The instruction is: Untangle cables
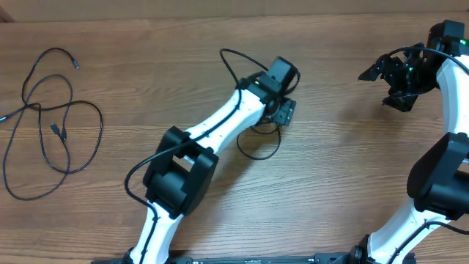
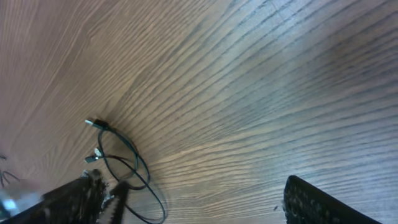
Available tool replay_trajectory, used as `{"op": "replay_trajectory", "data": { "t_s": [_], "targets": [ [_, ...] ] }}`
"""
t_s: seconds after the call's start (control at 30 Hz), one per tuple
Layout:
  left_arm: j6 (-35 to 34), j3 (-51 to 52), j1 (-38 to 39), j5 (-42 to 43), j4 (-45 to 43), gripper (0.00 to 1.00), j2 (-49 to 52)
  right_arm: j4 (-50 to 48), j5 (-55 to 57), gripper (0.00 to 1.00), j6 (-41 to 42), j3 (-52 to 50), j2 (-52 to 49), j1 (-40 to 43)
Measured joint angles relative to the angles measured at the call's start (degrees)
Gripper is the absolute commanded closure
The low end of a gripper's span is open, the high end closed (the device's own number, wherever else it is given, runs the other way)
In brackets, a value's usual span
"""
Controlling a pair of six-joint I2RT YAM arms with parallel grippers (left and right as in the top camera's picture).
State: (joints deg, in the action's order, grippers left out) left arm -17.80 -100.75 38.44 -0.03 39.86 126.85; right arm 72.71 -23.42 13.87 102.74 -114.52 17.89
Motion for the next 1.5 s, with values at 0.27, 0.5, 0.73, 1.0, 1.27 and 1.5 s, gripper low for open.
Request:
{"op": "replay_trajectory", "data": {
  "t_s": [0.27, 0.5, 0.73, 1.0, 1.27, 1.5],
  "targets": [
    [-0.2, 0.0, 3.0, -0.8, 0.1, 0.31, 4.3, 1.0, 0.4, 0.10, -0.1, 0.0, 0.0, 0.0],
    [-0.1, 0.3, 3.0, -6.0, 2.7, 0.44, 4.3, 1.5, 0.5, 0.10, -0.3, 0.0, 0.0, 0.0],
    [1.6, 2.1, 3.1, -7.4, 2.3, 0.81, 3.4, 1.9, 0.5, 0.11, -0.4, 0.0, 0.0, 0.0],
    [1.9, 2.1, 3.0, -6.6, 5.5, 0.96, 3.0, 2.8, 0.5, 0.11, -1.4, 0.0, 0.0, 0.0],
    [1.0, -8.5, -3.5, -6.0, 25.3, 0.96, 1.6, 2.9, 0.5, 0.11, -1.8, 0.0, 0.0, 0.0],
    [0.8, -18.4, -16.3, -6.0, 30.7, 0.96, -13.1, 2.9, 0.5, 0.11, -1.9, 0.0, 0.0, 0.0]
  ]
}}
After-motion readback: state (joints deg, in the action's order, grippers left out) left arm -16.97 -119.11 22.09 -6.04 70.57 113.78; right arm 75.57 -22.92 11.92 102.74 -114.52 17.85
